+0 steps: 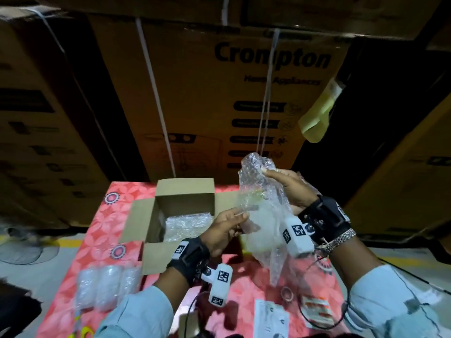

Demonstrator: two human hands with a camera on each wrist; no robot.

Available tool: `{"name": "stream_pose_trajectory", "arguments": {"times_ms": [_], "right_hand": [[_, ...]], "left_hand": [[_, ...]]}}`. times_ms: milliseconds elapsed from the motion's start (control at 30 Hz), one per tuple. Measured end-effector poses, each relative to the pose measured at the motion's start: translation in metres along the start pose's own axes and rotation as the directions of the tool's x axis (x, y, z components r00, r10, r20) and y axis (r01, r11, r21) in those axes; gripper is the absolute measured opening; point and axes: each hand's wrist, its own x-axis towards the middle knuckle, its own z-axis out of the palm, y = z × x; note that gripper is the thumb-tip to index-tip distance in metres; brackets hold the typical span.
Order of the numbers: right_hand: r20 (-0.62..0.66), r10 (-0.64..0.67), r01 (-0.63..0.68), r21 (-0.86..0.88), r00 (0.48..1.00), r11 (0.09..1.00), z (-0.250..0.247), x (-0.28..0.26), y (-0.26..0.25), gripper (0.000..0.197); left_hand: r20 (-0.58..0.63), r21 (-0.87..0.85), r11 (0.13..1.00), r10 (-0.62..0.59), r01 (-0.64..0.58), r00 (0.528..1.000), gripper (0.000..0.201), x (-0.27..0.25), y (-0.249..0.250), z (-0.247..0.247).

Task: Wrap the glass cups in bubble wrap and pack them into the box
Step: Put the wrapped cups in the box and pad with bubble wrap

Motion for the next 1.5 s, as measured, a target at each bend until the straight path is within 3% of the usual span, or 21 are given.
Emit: {"name": "stream_pose_trajectory", "arguments": {"times_ms": [67, 133, 233, 300, 367, 400, 467, 633, 767, 900, 1067, 1167, 1267, 1333, 1400, 1500], "right_hand": [[-0.006, 0.026, -0.026, 0.013, 1.0, 1.0, 0.027, 0.004, 0.001, 0.014], [-0.011, 0.027, -0.027, 0.001, 1.0, 1.0, 0.053, 0.009, 0.005, 0.025], [0.015, 0.043, -0.042, -0.051, 0.999, 0.998, 0.085, 0.02, 0.017, 0.022], [0.079, 0.091, -0.083, -0.094, 0.993, 0.992, 0.102, 0.025, 0.028, 0.01], [0.13, 0.16, -0.133, -0.191, 0.979, 0.973, 0.115, 0.029, 0.044, 0.04], [0.133, 0.196, -0.155, -0.265, 0.972, 0.952, 0.123, 0.029, 0.051, 0.046], [0.117, 0.235, -0.17, -0.407, 0.965, 0.897, 0.133, 0.028, 0.062, 0.04], [-0.069, 0.151, -0.161, -0.631, 0.986, 0.759, 0.139, 0.049, 0.062, 0.023], [-0.157, 0.069, -0.164, -0.741, 0.985, 0.651, 0.139, 0.09, 0.052, 0.018], [-0.221, 0.1, -0.24, -0.824, 0.97, 0.514, 0.13, 0.147, 0.065, 0.036], [-0.2, 0.075, -0.213, -0.886, 0.977, 0.413, 0.125, 0.196, 0.084, 0.053], [-0.179, -0.059, -0.147, -0.922, 0.982, 0.359, 0.126, 0.191, 0.094, 0.057], [-0.09, -0.184, -0.01, -0.918, 0.979, 0.398, 0.136, 0.159, 0.11, 0.038], [-0.016, -0.089, 0.026, -0.89, 0.996, 0.455, 0.153, 0.131, 0.121, 0.027], [0.065, 0.062, 0.03, -0.888, 0.996, 0.46, 0.173, 0.11, 0.134, 0.036], [0.169, 0.208, 0.092, -0.937, 0.963, 0.336, 0.196, 0.095, 0.151, 0.058]], "left_hand": [[-0.081, 0.004, 0.998, 0.061, -0.061, 0.995, 0.023, -0.024, 0.009, -0.033], [-0.176, 0.031, 0.996, 0.088, -0.083, 0.981, 0.012, -0.045, 0.019, -0.068], [-0.315, 0.115, 0.99, 0.118, -0.086, 0.942, 0.011, -0.073, 0.028, -0.123], [-0.388, 0.148, 0.985, 0.141, -0.09, 0.911, 0.011, -0.087, 0.029, -0.155], [-0.426, 0.149, 0.985, 0.146, -0.09, 0.893, 0.014, -0.099, 0.031, -0.179], [-0.43, 0.152, 0.984, 0.149, -0.091, 0.89, 0.017, -0.104, 0.032, -0.189], [-0.444, 0.182, 0.981, 0.148, -0.073, 0.884, 0.021, -0.114, 0.037, -0.202], [-0.515, 0.292, 0.953, 0.088, 0.078, 0.853, 0.021, -0.12, 0.038, -0.234], [-0.547, 0.341, 0.926, 0.052, 0.165, 0.836, 0.034, -0.107, 0.036, -0.243], [-0.605, 0.397, 0.891, 0.075, 0.219, 0.793, 0.038, -0.088, 0.037, -0.242], [-0.647, 0.502, 0.781, 0.054, 0.372, 0.761, 0.028, -0.071, 0.041, -0.241], [-0.657, 0.572, 0.705, 0.088, 0.419, 0.749, 0.03, -0.07, 0.041, -0.24], [-0.644, 0.661, 0.617, 0.175, 0.427, 0.745, 0.02, -0.076, 0.043, -0.235], [-0.614, 0.731, 0.55, 0.268, 0.405, 0.743, 0.036, -0.082, 0.036, -0.236], [-0.576, 0.769, 0.517, 0.306, 0.375, 0.758, 0.058, -0.088, 0.026, -0.238], [-0.512, 0.799, 0.505, 0.289, 0.325, 0.809, 0.063, -0.093, 0.012, -0.236]]}}
